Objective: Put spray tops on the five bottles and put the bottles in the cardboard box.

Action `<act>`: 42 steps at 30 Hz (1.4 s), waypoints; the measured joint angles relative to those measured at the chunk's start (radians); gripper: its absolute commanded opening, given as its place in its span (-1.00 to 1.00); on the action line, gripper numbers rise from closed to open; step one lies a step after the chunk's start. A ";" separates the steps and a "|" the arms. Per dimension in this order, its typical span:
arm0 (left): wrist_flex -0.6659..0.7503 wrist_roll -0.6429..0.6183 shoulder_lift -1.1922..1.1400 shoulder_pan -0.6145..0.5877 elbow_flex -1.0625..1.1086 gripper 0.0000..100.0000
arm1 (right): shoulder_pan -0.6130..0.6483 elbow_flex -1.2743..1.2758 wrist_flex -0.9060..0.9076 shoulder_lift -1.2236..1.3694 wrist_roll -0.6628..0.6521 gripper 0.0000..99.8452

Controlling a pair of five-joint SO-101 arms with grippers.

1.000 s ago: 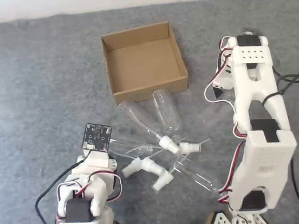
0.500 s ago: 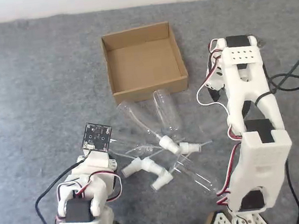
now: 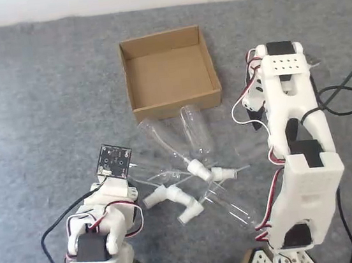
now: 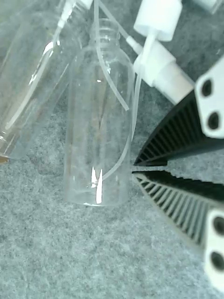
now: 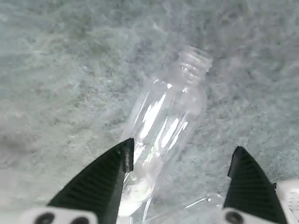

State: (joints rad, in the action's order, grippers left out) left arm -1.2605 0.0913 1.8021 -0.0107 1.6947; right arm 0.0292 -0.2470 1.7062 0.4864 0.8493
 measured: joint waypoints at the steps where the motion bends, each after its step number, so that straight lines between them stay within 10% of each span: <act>1: 0.000 0.000 0.000 0.000 0.000 -0.97 | -0.003 0.000 -0.008 0.029 0.000 -0.40; 16: 0.000 0.000 0.000 -0.002 0.000 -0.97 | -0.072 0.000 -0.081 0.169 0.000 -0.42; 25: 0.000 0.000 0.000 0.000 0.000 -0.97 | -0.074 0.000 -0.078 0.140 -0.041 -1.00; 42: 0.000 0.000 0.000 0.000 0.000 -0.97 | -0.072 0.000 -0.074 -0.100 -0.310 -0.96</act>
State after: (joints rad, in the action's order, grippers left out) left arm -1.2605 0.0913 1.8021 -0.0107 1.6947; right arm -0.0430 -0.2470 1.6326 0.3867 0.5393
